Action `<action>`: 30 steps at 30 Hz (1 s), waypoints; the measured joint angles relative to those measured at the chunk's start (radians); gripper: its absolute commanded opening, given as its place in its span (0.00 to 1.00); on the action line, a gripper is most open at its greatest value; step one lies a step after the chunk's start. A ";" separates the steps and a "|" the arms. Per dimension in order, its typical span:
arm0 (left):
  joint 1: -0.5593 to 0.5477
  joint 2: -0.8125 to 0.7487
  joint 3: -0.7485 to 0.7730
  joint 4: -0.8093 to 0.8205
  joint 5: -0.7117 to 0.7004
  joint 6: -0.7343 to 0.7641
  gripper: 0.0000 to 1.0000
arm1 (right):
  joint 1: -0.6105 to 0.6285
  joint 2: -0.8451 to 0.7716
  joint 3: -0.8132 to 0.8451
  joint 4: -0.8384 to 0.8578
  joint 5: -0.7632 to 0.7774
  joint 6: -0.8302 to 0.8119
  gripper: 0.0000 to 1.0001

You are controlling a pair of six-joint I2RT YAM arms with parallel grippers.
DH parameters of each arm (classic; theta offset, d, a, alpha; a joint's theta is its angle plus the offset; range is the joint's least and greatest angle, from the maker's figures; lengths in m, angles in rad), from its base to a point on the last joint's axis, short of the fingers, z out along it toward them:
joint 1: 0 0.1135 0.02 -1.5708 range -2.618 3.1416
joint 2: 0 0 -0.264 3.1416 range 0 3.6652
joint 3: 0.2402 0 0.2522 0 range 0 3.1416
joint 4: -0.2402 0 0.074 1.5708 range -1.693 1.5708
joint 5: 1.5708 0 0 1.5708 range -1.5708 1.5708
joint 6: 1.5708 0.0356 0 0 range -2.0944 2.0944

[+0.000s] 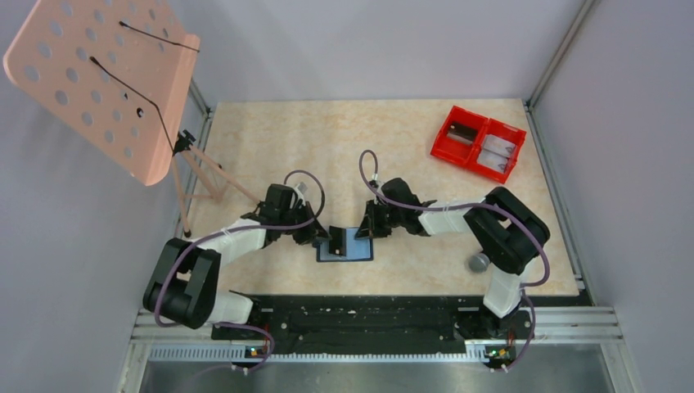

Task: Take the credit cards out of the card holder
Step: Remove the credit card from the card holder, then place the credit card in the storage box.

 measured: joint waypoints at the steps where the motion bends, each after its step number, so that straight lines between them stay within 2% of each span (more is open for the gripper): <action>1: 0.005 -0.013 0.002 -0.018 -0.005 0.005 0.00 | 0.000 -0.002 0.000 -0.001 0.003 -0.001 0.01; 10: 0.018 -0.159 0.056 -0.153 -0.087 0.062 0.00 | -0.007 -0.048 -0.001 -0.050 0.042 -0.072 0.06; 13: 0.019 -0.205 0.073 -0.177 -0.098 0.086 0.00 | -0.016 -0.088 -0.003 -0.060 0.023 -0.114 0.12; 15: 0.019 -0.235 0.073 -0.179 -0.087 0.103 0.00 | -0.031 -0.134 -0.015 -0.043 -0.013 -0.136 0.20; 17: 0.020 -0.265 0.073 -0.171 -0.048 0.117 0.00 | -0.055 -0.194 -0.031 -0.012 -0.065 -0.160 0.28; 24: 0.020 -0.285 0.073 -0.137 0.146 0.135 0.00 | -0.098 -0.292 0.008 -0.005 -0.273 -0.309 0.38; 30: 0.020 -0.257 0.077 -0.116 0.304 0.117 0.00 | -0.098 -0.286 0.084 -0.101 -0.425 -0.421 0.42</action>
